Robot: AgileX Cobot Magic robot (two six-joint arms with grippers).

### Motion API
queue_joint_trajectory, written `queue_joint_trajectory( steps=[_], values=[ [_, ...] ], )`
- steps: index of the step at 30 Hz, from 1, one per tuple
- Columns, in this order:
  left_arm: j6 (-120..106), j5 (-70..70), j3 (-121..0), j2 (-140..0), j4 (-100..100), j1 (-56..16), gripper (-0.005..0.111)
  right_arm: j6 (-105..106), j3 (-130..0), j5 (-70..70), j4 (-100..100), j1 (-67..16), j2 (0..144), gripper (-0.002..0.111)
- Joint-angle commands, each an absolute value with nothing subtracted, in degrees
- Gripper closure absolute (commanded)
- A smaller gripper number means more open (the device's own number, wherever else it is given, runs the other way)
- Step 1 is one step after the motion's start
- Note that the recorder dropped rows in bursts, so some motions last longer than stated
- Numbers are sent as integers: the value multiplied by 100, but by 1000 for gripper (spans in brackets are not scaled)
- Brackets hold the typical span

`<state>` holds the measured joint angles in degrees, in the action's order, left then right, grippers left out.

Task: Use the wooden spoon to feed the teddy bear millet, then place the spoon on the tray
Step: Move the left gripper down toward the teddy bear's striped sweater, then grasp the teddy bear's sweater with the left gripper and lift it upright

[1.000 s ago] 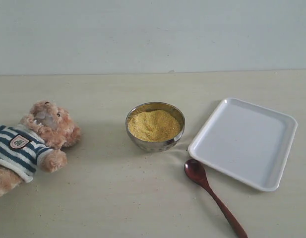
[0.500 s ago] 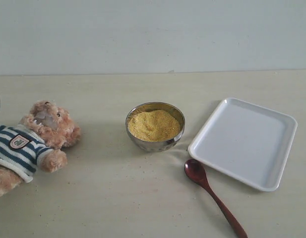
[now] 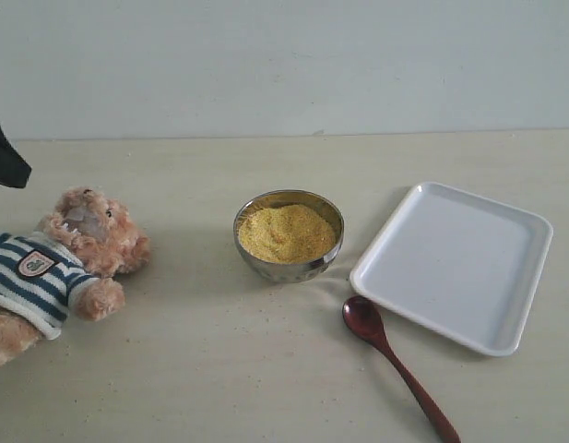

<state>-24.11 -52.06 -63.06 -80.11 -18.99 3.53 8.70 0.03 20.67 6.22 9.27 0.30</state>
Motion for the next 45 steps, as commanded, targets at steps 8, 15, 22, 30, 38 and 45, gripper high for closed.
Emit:
queue_joint_trajectory(
  steps=[8, 15, 22, 30, 38, 45],
  values=[
    [-2415, -5669, -6230, -7820, -2460, 336, -2, 886, 0, 2002, 588, 954, 0, 108],
    [-2970, -6326, -5920, -7979, -3347, 399, -2, 886, 0, 2002, 588, 954, 0, 108],
    [-4131, -6010, -6211, -7980, -5156, 1745, -2, 886, 0, 2002, 588, 954, 0, 108],
    [-5397, -6996, -5731, -9073, -7026, 3369, -2, 886, 0, 2002, 588, 954, 0, 108],
    [-5669, -6604, -5424, -9578, -5742, 3276, -2, 886, 0, 2002, 588, 954, 0, 108],
    [-5773, -5669, -5424, -9895, -5360, 3276, -2, 886, 0, 2002, 588, 954, 0, 108]
  ],
)
